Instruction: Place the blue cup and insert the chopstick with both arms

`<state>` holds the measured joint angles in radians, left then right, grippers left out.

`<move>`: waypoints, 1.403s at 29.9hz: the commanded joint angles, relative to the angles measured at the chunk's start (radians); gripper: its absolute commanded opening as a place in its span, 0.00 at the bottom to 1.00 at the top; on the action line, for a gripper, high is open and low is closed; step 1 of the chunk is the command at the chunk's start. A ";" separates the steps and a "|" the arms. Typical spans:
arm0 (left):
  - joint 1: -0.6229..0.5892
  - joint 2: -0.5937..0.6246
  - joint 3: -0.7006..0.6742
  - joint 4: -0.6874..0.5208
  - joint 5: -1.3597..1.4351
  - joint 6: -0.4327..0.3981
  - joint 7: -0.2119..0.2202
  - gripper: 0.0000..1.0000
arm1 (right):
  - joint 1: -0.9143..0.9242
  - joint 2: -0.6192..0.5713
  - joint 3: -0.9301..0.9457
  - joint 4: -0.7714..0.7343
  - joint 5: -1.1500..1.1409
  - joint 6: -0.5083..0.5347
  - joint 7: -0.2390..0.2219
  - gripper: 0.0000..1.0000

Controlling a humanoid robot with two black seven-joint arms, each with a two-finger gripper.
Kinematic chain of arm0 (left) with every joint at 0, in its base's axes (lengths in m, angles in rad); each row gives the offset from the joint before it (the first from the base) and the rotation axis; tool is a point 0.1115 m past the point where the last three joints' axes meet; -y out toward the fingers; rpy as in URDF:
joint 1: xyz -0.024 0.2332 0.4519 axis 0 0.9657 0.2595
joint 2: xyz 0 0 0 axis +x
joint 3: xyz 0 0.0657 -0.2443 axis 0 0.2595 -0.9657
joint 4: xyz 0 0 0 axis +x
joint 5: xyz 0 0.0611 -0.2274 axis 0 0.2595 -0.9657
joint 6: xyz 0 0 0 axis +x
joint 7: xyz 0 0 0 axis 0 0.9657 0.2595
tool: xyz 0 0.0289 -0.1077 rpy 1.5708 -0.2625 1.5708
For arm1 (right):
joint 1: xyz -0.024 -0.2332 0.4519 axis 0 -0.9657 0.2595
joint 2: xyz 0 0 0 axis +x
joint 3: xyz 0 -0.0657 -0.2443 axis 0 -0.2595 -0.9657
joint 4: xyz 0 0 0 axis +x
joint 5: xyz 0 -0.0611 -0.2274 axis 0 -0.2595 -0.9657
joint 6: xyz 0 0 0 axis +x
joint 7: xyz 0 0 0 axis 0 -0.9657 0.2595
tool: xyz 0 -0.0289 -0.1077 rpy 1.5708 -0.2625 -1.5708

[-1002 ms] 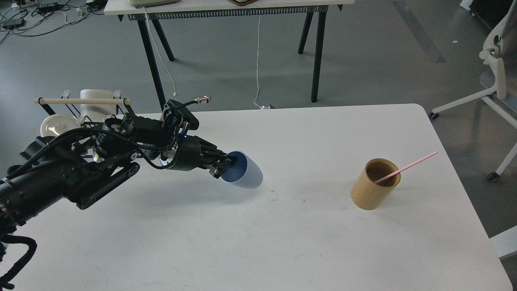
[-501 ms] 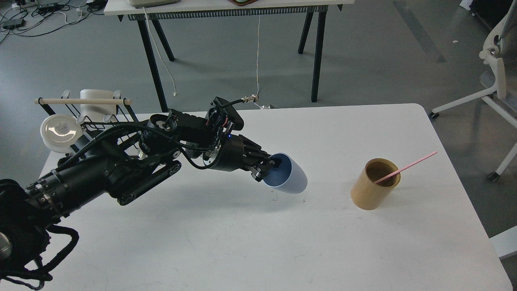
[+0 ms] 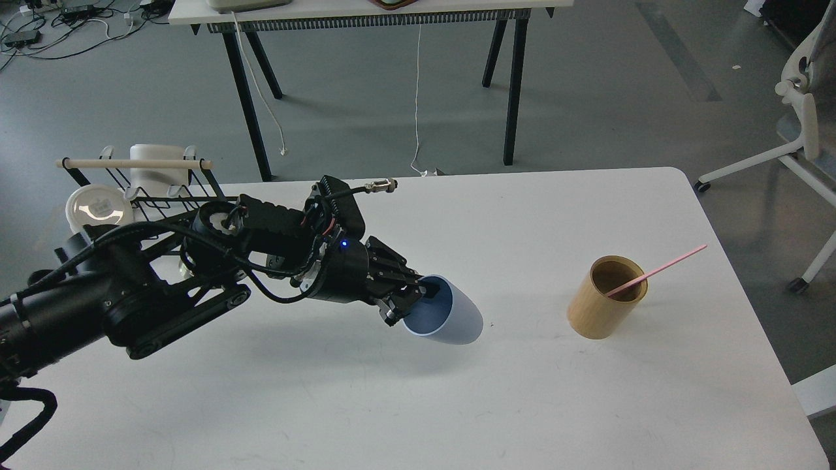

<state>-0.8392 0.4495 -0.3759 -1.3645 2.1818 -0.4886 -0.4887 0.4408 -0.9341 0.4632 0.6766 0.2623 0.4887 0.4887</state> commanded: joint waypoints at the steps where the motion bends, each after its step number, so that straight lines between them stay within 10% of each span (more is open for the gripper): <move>1: -0.011 -0.012 0.038 0.085 0.000 0.000 0.000 0.06 | -0.004 0.006 0.000 0.000 0.000 0.000 0.000 0.98; 15: -0.026 -0.114 0.040 0.329 0.000 0.000 0.000 0.08 | -0.010 0.008 0.002 0.000 0.000 0.000 0.000 0.98; 32: -0.026 -0.135 0.037 0.340 0.000 0.000 0.000 0.21 | -0.010 0.009 0.002 -0.003 0.000 0.000 0.000 0.98; 42: -0.066 -0.123 0.005 0.343 0.000 0.000 0.000 0.59 | -0.010 0.015 0.005 -0.002 -0.001 0.000 0.000 0.98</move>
<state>-0.8854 0.3206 -0.3598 -1.0246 2.1816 -0.4886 -0.4887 0.4310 -0.9202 0.4648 0.6734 0.2622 0.4887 0.4887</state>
